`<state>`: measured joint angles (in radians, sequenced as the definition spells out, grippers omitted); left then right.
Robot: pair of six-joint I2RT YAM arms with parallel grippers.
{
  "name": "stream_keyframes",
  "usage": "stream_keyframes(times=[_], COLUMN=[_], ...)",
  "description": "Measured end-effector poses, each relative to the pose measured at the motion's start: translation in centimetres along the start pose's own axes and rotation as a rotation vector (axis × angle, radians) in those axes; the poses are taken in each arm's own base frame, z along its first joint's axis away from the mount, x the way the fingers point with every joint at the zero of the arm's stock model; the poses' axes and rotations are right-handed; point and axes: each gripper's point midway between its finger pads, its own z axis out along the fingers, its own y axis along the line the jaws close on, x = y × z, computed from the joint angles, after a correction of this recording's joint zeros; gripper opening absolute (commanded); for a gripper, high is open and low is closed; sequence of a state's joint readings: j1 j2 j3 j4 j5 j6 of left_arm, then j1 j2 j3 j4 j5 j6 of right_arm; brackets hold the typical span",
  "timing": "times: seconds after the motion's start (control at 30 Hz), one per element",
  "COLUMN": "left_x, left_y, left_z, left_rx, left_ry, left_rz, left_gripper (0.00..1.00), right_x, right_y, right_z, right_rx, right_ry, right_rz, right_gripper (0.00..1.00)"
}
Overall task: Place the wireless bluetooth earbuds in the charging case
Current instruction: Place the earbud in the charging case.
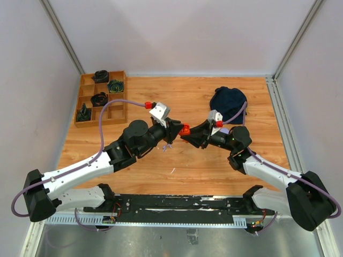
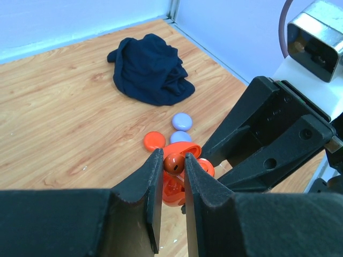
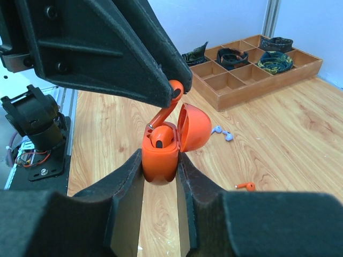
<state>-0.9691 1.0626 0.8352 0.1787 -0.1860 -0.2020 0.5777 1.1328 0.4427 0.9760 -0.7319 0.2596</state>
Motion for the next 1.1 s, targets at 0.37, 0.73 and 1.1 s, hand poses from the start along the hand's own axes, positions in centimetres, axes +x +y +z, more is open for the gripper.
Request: stream_keyframes(times=[0.37,0.73,1.1], left_x=[1.0,0.8,1.3], left_y=[-0.1,-0.6,-1.4], left_z=[-0.1,-0.3,-0.6], left_rx=[-0.006,0.011,0.048], left_ry=[0.002,-0.015,-0.005], left_rz=[0.032,0.056,0.062], left_gripper=[0.21,0.29,0.35], right_x=[-0.1,-0.3,-0.8], right_y=[0.0,0.1,-0.1], right_z=[0.0,-0.1,-0.2], right_rx=[0.000,0.000,0.020], right_ry=[-0.001,-0.004,-0.018], right_rz=[0.001,-0.002,-0.011], right_gripper=[0.05,0.04,0.05])
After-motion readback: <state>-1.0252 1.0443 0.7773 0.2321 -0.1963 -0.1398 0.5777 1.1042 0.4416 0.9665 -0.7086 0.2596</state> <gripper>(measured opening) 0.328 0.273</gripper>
